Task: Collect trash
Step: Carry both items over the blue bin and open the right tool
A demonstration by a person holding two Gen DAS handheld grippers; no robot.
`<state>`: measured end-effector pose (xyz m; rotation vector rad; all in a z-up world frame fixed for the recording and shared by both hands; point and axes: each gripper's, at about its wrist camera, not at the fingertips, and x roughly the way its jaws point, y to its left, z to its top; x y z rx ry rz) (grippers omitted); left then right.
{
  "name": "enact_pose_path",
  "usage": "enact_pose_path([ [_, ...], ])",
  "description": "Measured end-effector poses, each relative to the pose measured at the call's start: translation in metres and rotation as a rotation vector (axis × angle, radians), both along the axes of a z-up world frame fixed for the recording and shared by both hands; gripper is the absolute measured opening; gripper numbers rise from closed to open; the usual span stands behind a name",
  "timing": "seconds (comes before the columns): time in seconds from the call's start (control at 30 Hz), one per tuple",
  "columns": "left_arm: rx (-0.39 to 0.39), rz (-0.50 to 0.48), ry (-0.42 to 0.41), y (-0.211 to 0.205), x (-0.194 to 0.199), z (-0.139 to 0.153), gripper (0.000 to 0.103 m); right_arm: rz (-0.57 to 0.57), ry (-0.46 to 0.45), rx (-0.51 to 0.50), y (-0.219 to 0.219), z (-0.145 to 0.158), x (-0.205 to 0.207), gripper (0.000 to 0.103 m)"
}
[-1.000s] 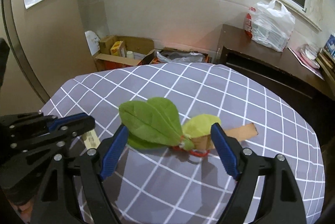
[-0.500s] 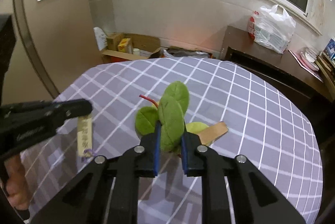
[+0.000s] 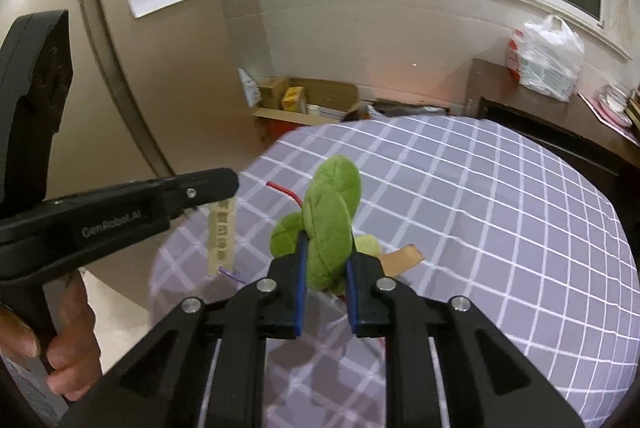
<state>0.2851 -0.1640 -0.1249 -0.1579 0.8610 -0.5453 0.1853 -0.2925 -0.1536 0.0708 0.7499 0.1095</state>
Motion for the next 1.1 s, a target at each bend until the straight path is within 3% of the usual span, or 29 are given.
enact_pose_path([
  [0.23, -0.012, 0.086, -0.035, 0.078, -0.026, 0.014, 0.000, 0.105, -0.018, 0.029, 0.078, 0.016, -0.006, 0.016],
  [0.43, 0.003, 0.202, -0.018, 0.170, -0.034, 0.002, 0.000, 0.225, 0.011, 0.024, 0.172, 0.010, 0.011, 0.016],
  [0.63, 0.031, 0.313, 0.036, 0.251, -0.030, -0.028, 0.000, 0.335, 0.075, 0.030, 0.263, -0.015, 0.033, 0.016],
  [0.83, 0.120, 0.418, 0.082, 0.310, -0.018, -0.070, 0.000, 0.400, 0.175, 0.037, 0.332, -0.062, 0.053, 0.016],
  [0.93, 0.124, 0.441, 0.129, 0.330, -0.012, -0.091, 0.000, 0.434, 0.232, 0.050, 0.359, -0.087, 0.064, 0.021],
  [1.03, 0.120, 0.461, 0.175, 0.347, -0.005, -0.113, 0.000, 0.436, 0.281, 0.038, 0.377, -0.110, 0.074, 0.042],
  [1.1, 0.122, 0.466, 0.194, 0.352, -0.003, -0.121, 0.000, 0.433, 0.299, 0.035, 0.381, -0.118, 0.077, 0.047],
])
